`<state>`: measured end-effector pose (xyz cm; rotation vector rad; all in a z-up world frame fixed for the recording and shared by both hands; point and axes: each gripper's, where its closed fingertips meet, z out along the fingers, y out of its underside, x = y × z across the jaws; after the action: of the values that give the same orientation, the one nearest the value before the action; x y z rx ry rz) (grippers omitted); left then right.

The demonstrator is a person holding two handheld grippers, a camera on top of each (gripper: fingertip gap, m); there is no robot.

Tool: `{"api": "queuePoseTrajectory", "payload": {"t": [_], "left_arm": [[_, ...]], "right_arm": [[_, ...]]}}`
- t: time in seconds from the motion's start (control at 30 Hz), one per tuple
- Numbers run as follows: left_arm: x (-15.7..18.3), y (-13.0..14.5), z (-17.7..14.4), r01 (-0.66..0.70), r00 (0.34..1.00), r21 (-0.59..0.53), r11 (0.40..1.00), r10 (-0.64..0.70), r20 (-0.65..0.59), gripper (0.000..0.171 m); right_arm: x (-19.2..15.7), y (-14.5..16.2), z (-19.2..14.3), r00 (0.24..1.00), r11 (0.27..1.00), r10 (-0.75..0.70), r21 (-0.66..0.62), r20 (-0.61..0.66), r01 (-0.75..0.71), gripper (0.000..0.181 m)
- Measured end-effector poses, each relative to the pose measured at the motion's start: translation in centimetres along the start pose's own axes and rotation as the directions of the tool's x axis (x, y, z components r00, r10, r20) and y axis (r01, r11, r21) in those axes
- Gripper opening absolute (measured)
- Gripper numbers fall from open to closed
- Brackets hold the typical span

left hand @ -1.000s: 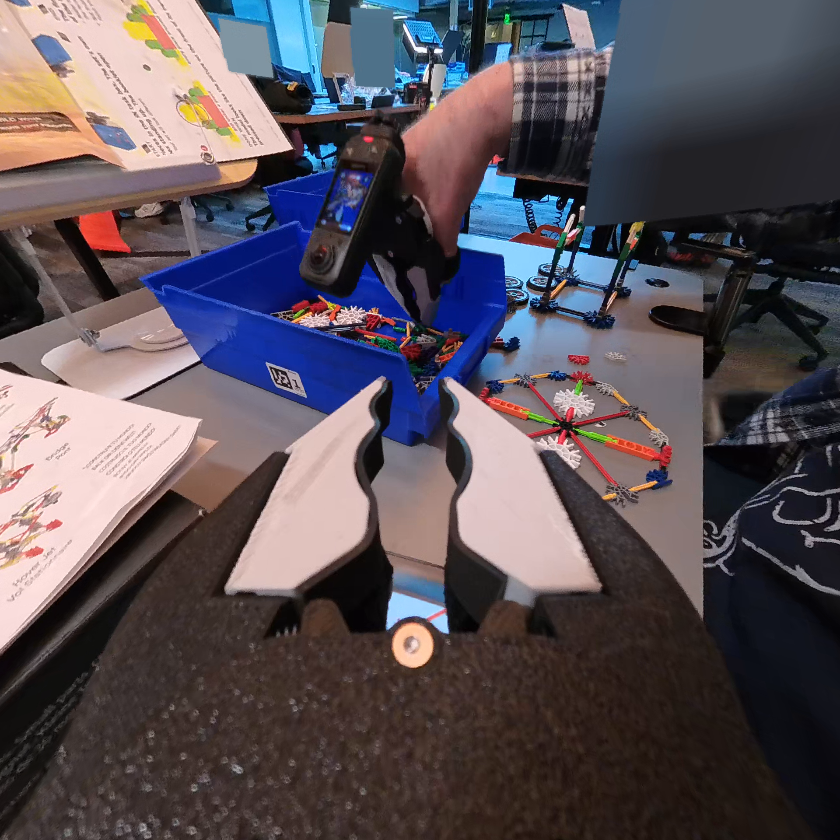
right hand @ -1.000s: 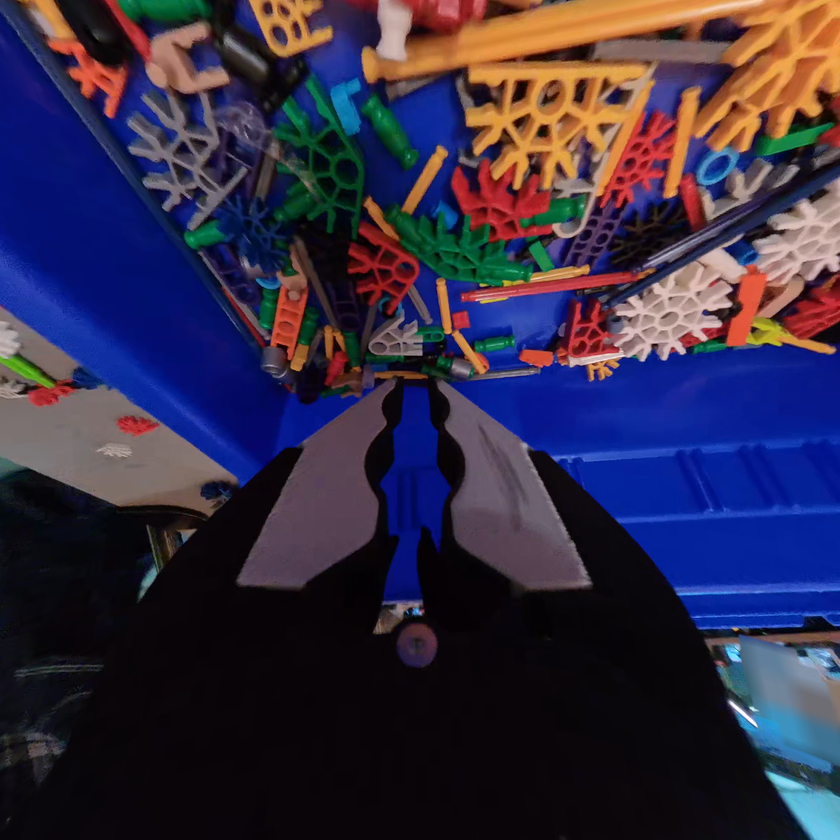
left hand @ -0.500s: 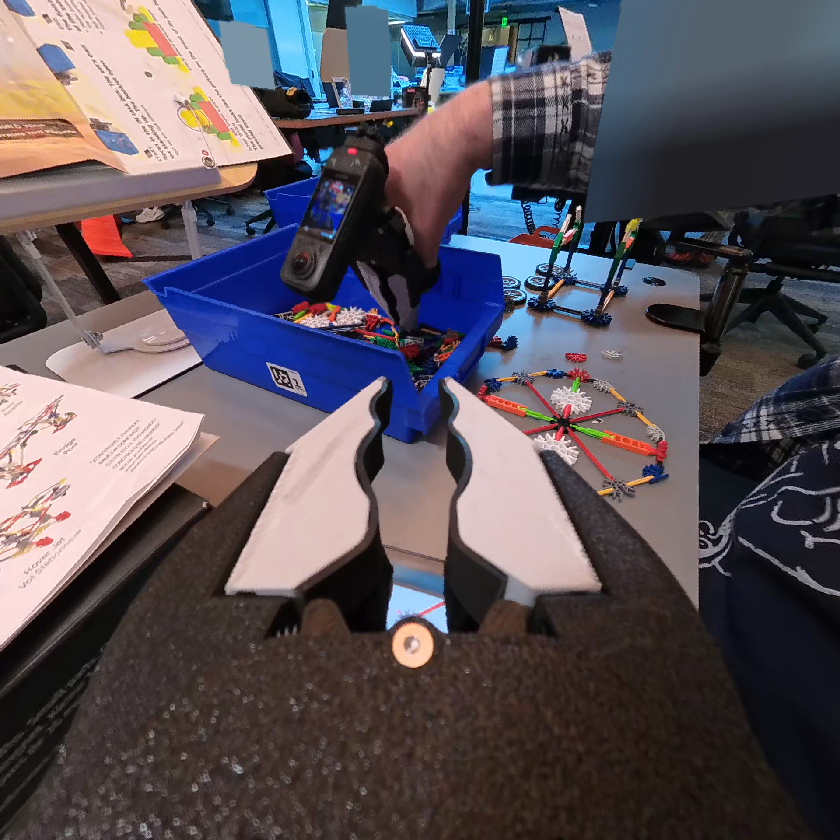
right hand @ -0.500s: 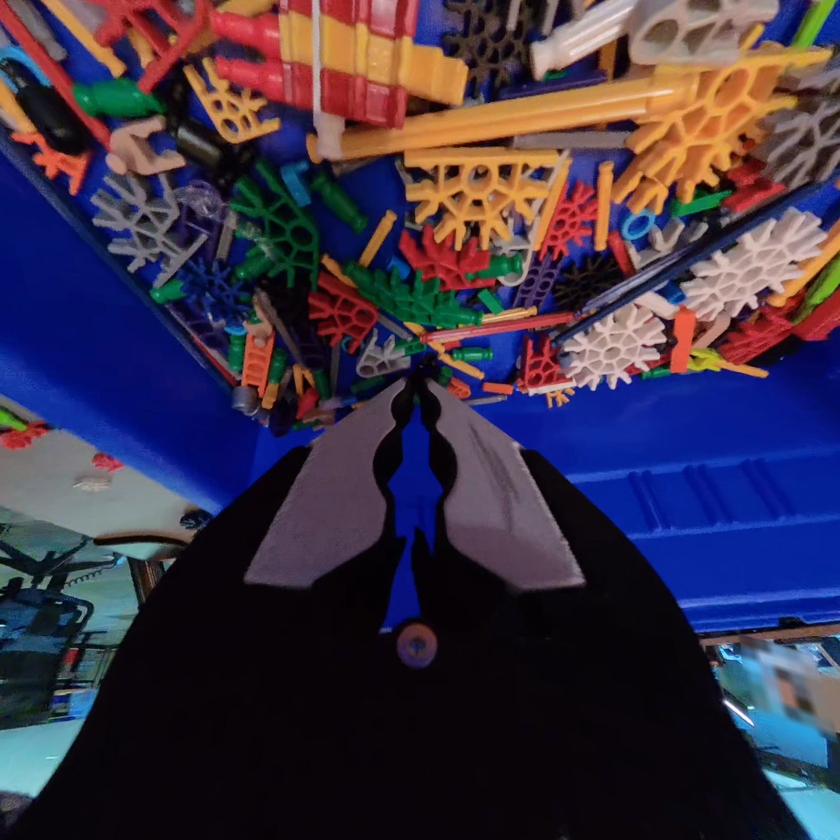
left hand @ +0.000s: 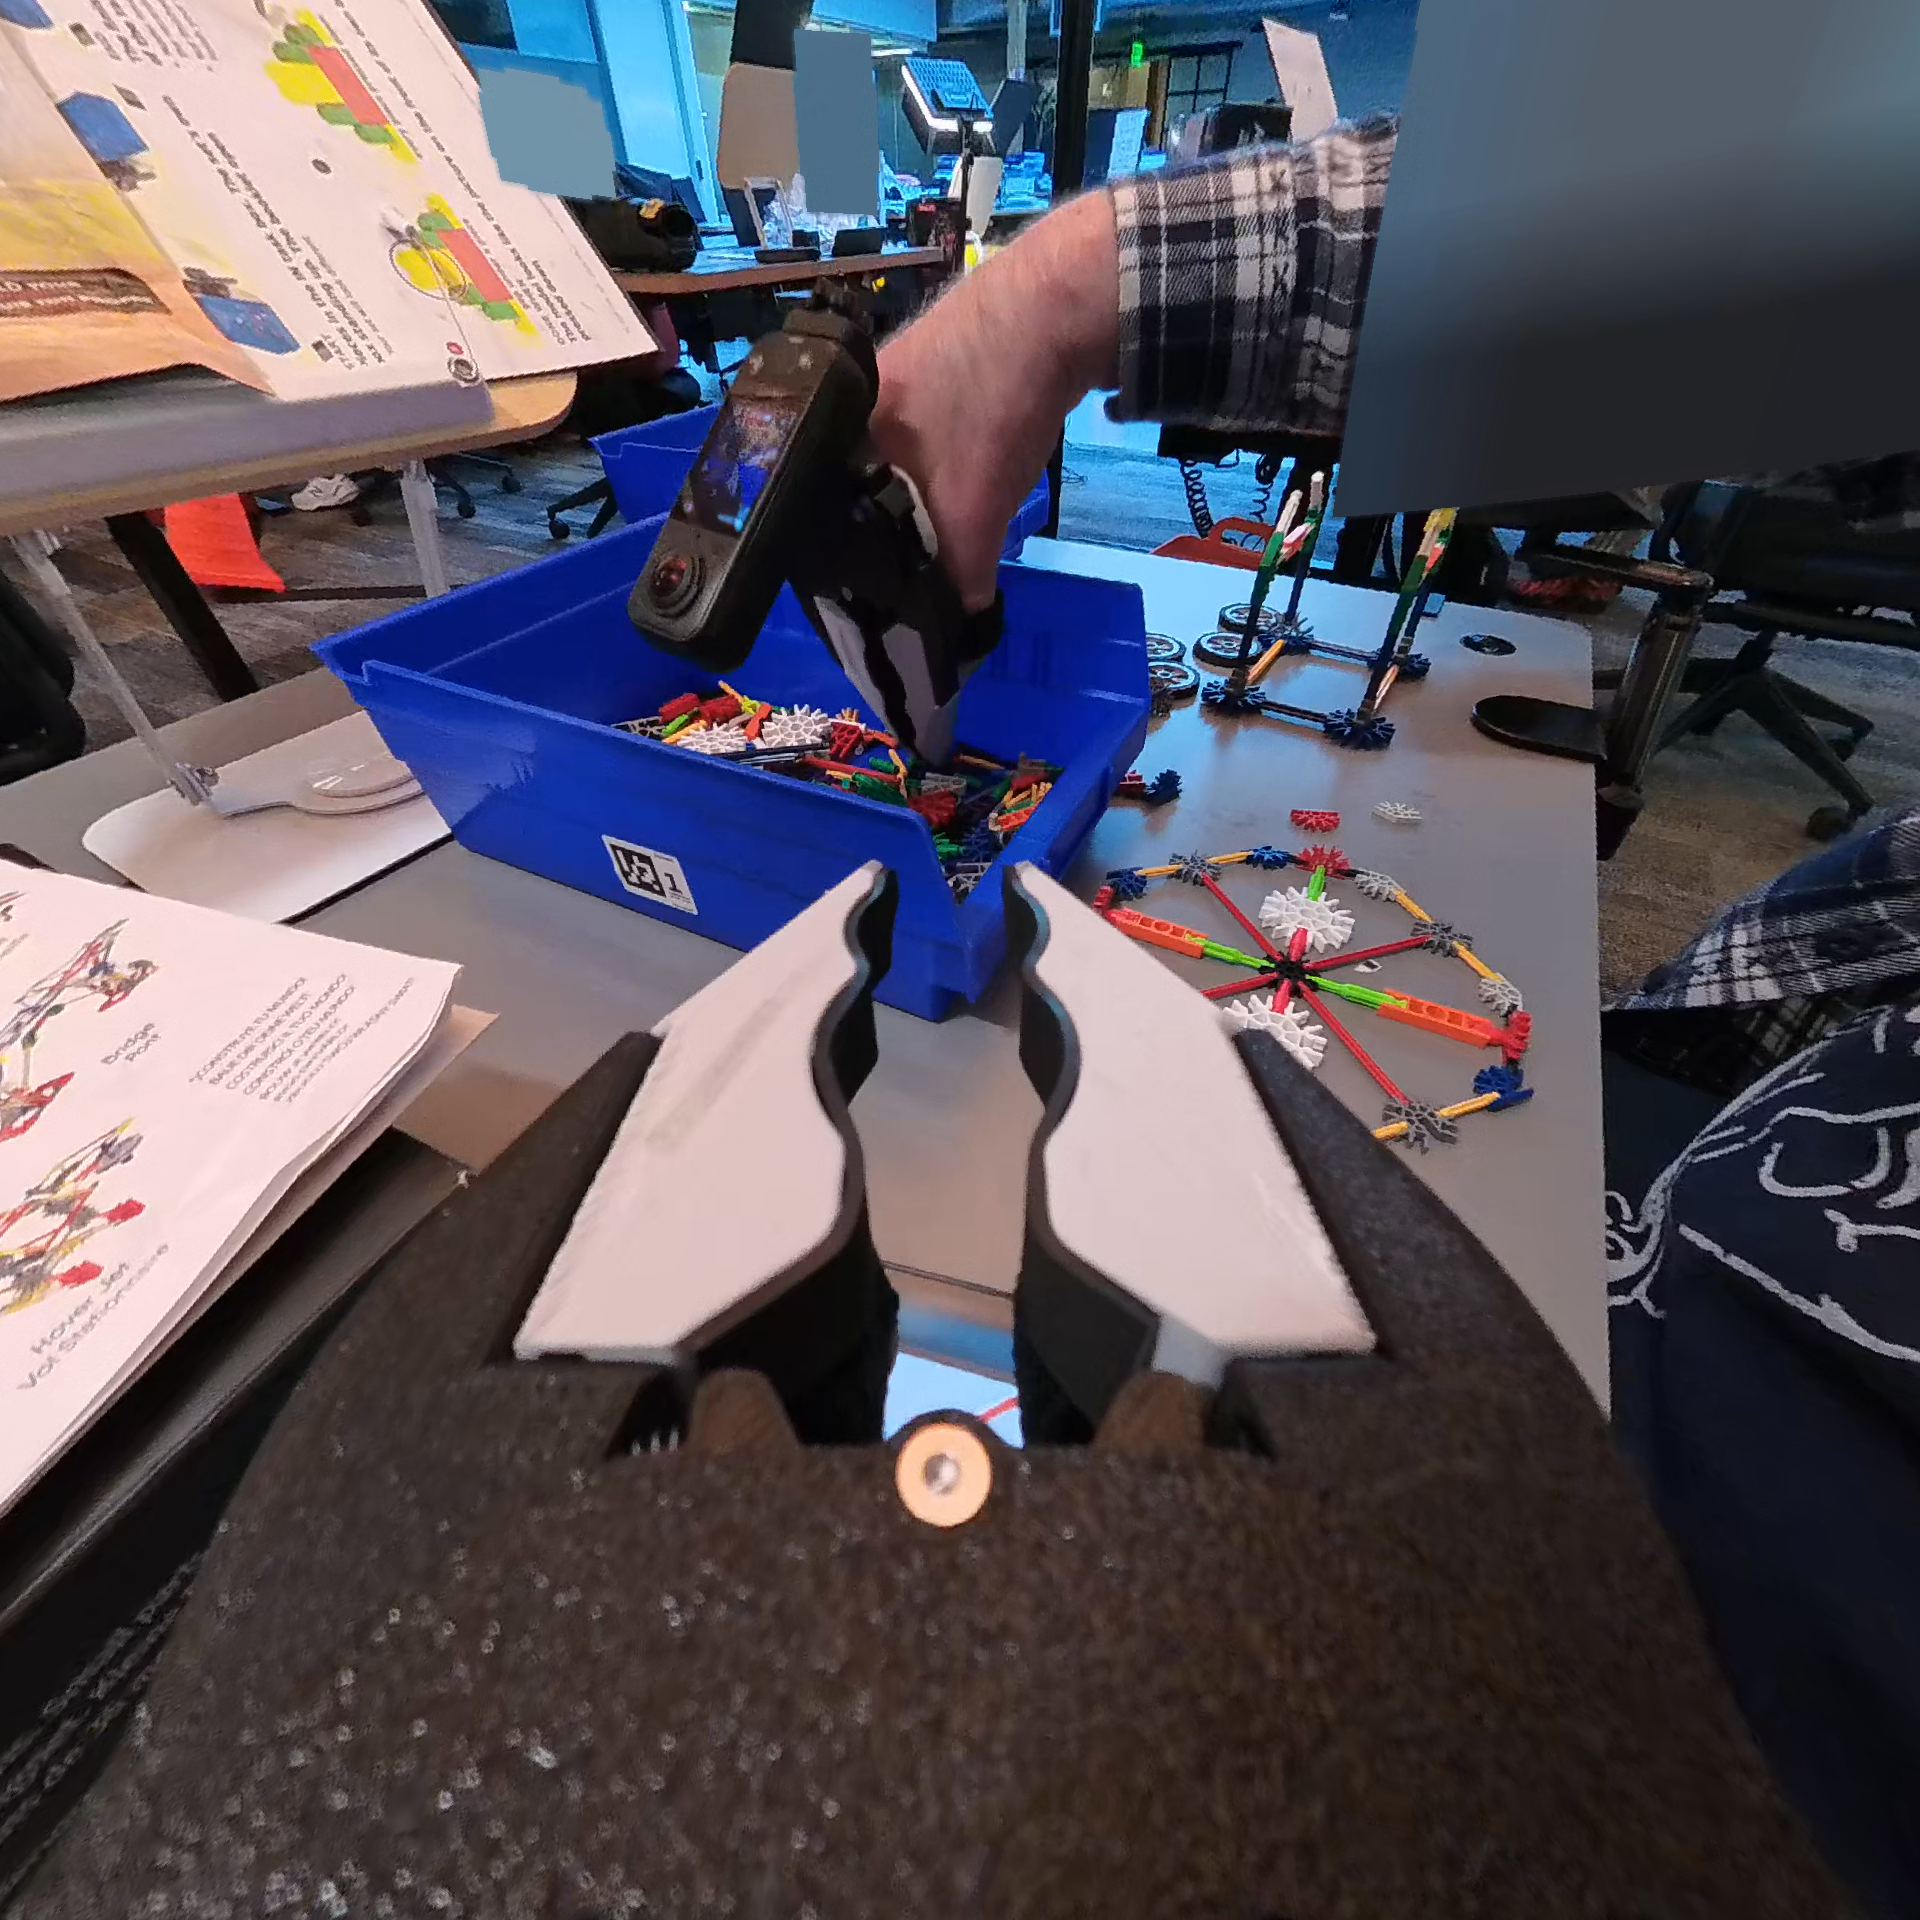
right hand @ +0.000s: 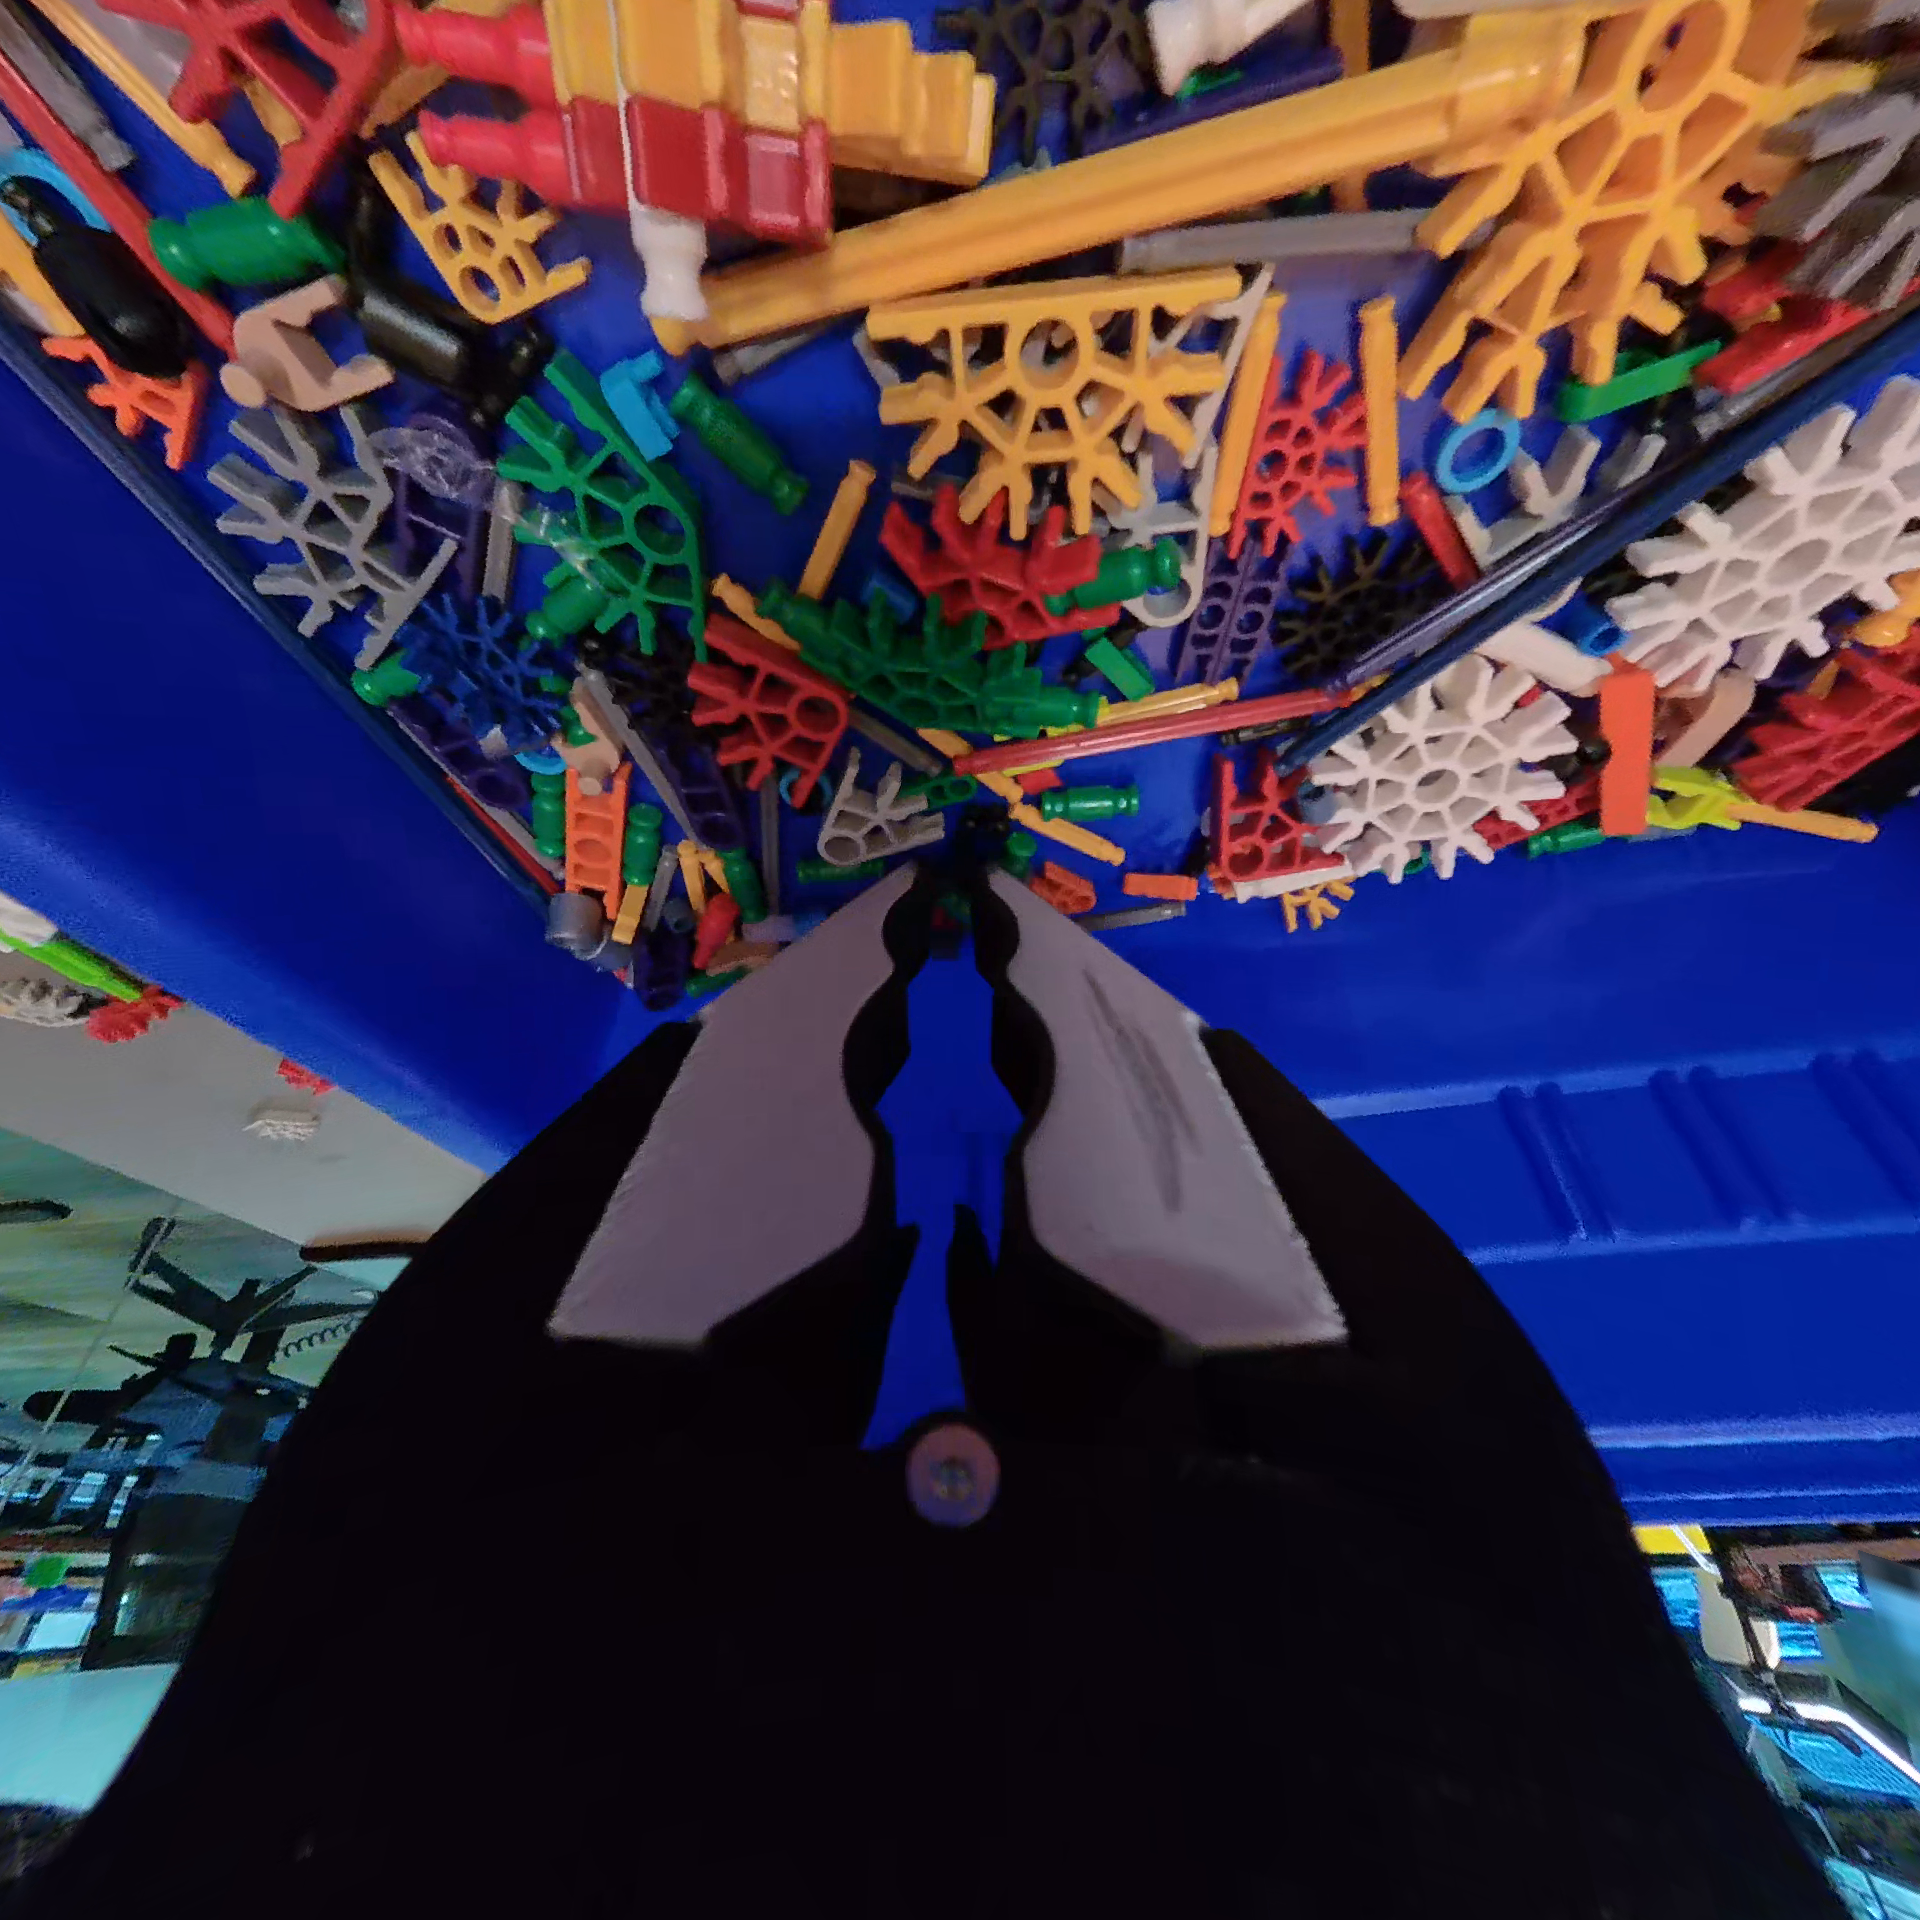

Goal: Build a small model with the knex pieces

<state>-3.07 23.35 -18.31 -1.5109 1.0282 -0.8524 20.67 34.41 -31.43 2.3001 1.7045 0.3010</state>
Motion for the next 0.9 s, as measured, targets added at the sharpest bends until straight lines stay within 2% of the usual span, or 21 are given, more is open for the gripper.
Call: {"api": "queuePoseTrajectory", "payload": {"t": [0.37,0.47,0.67,0.8,0.9], "left_arm": [[-0.1,0.0,-0.2,0.001,1.0,0.004,1.0,-0.001,0.006,0.02],[0.2,-0.2,-0.3,-0.006,1.0,0.004,1.0,0.006,0.005,0.02],[2.1,-1.6,-0.3,-0.038,0.999,0.01,0.999,0.038,-0.026,0.02],[5.4,-2.8,1.0,-0.09,0.991,0.002,0.996,0.09,-0.099,0.02],[9.3,-3.3,2.6,-0.11,0.977,-0.012,0.994,0.106,-0.184,0.021]], "right_arm": [[0.5,-0.5,0.8,1.0,0.999,0.023,0.024,-0.005,-0.023,0.001],[0.4,-0.7,0.4,0.999,0.997,0.038,0.071,0.006,-0.039,0.001],[-0.1,0.0,-3.5,0.997,0.971,0.074,0.23,-0.01,-0.07,0.001],[-2.0,1.8,-7.2,0.995,0.933,0.098,0.351,-0.037,-0.078,0.001],[-4.7,3.6,-9.0,0.992,0.908,0.105,0.412,-0.067,-0.068,0.001]]}}
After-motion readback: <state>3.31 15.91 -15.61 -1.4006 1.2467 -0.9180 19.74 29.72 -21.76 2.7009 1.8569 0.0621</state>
